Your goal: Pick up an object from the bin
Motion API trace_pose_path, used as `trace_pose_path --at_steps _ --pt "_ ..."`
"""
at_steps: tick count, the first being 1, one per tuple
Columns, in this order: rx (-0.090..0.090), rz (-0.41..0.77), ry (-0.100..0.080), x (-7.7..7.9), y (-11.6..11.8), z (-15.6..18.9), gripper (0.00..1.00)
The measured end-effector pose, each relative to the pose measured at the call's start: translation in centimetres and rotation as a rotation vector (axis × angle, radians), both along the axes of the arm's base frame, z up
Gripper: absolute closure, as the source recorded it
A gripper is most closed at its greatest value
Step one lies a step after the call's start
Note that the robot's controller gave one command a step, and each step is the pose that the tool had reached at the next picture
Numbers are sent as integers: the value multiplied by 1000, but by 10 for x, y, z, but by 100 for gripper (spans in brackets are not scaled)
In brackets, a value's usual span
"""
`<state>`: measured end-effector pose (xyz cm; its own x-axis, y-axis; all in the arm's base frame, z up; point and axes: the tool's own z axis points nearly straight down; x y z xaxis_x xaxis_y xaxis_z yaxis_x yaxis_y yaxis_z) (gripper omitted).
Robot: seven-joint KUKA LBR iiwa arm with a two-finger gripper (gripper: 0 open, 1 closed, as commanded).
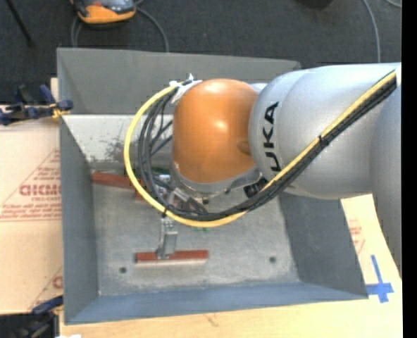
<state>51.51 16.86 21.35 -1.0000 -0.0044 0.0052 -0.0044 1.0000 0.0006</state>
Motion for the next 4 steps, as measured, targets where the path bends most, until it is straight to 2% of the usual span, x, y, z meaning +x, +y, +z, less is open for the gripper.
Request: trace_pose_path --at_steps 1,2,3,4 --pt "1 -3 -7 1 -1 4 0" --pt "1 67 -14 -3 -6 -33 0" --pt "2 52 -11 -22 -17 -94 0" --pt "0 -223 -5 -16 -9 -143 100"
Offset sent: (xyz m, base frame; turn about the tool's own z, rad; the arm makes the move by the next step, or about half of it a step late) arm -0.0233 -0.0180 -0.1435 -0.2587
